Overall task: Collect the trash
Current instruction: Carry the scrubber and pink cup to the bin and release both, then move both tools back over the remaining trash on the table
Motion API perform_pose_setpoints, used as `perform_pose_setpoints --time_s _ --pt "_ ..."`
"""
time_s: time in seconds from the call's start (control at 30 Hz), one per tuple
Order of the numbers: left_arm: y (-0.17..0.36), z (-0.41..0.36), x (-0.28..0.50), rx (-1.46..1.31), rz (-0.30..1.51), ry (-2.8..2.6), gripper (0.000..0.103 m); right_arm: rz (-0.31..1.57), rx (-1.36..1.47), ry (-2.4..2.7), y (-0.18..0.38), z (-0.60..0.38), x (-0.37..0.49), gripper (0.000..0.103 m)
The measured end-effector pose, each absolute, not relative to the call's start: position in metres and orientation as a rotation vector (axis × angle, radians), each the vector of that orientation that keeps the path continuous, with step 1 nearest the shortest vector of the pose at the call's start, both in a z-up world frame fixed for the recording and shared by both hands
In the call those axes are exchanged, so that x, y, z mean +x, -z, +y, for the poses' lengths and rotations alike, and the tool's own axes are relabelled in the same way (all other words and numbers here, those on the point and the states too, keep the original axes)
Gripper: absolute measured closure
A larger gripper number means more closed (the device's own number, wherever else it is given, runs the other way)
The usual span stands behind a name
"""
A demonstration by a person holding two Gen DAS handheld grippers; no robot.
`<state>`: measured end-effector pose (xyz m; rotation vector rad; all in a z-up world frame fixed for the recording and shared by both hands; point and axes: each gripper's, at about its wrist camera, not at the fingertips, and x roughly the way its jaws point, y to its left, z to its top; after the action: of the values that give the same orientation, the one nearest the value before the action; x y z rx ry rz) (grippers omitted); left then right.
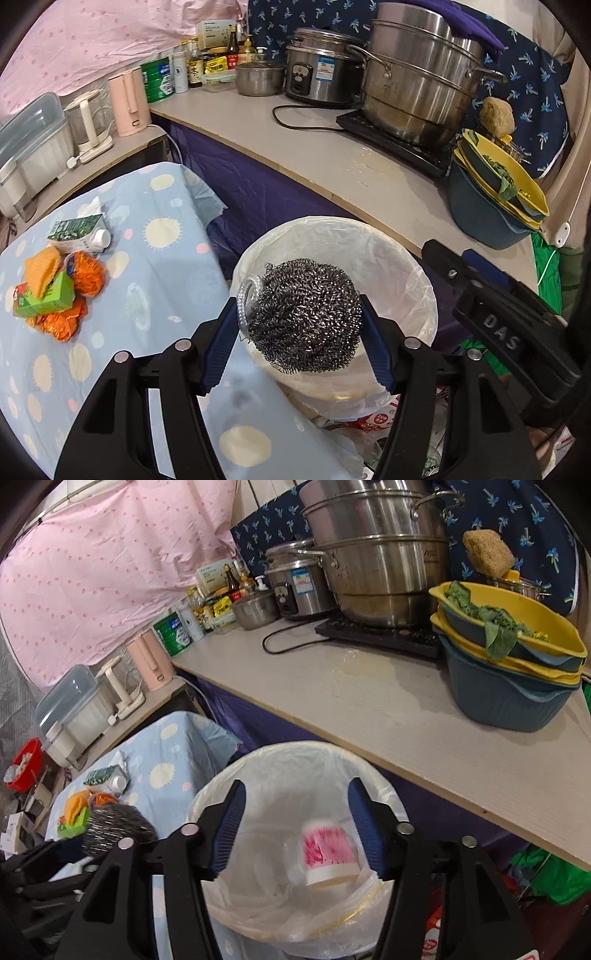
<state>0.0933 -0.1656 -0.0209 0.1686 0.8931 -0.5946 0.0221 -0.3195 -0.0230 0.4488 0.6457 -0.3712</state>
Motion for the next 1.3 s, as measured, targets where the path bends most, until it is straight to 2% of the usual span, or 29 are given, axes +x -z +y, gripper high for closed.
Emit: perform_pose_setpoints --time_s 0.13,0.23,0.37,0.83,1.3 --pt "0.020 -0.179 0.095 0.183 0.889 0.618 0.038 0.612 0.471 0.382 0.013 -0.325 0.011 0.040" --pt "0.015 -0.184 0.096 0.185 0.866 0.609 0.024 0.588 0.480 0.393 0.004 -0.329 0.002 0.037" --pt "0.003 -0.182 0.095 0.167 0.834 0.609 0.016 0.556 0.487 0.402 -0.006 -0.332 -0.009 0.036" --pt "-0.019 -0.120 0.098 0.067 0.820 0.502 0.013 0.546 0.463 0.341 -0.019 -0.298 -0.003 0.032" --pt "0.002 0.020 0.117 -0.077 0.892 0.235 0.011 0.627 0.370 0.155 -0.014 -0.194 0.049 0.032"
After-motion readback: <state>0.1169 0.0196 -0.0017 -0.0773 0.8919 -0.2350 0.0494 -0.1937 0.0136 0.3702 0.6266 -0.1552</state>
